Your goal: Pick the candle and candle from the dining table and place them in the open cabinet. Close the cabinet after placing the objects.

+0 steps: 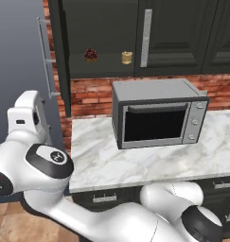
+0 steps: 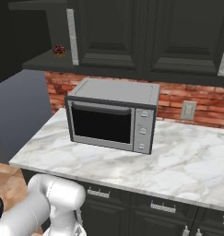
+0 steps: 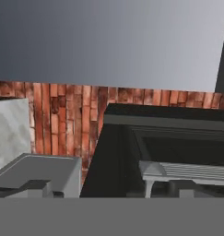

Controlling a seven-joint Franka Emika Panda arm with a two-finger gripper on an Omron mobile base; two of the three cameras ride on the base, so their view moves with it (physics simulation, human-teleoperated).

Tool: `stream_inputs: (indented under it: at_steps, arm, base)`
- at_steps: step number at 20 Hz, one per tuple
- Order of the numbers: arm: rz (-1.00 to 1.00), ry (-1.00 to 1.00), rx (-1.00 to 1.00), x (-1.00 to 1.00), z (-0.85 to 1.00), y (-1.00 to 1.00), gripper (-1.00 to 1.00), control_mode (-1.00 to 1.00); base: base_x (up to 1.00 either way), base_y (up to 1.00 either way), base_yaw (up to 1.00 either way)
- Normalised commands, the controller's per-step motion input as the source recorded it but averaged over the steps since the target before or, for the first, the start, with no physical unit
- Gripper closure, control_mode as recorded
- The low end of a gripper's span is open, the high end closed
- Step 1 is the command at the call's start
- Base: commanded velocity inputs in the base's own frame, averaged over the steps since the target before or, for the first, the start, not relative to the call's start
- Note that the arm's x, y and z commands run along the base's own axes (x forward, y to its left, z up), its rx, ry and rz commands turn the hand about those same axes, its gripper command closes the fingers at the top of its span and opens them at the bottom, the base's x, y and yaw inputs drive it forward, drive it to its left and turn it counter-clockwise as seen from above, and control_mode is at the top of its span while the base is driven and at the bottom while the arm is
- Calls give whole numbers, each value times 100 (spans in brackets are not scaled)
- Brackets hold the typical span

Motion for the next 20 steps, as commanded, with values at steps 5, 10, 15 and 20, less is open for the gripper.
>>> stream_inputs:
  at_steps: [5, 10, 15, 20]
  arm:
    - [-3, 0, 0, 43, 0, 31, -100, -100]
    - [-6, -2, 0, 19, 1, 5, -100, -100]
    - [-7, -3, 2, 8, 7, -3, -100, -100]
    - [-8, -2, 3, 17, 7, -19, -100, -100]
  base:
    - [0, 0, 0]
    - [0, 0, 0]
    - [0, 0, 0]
    - [0, 0, 0]
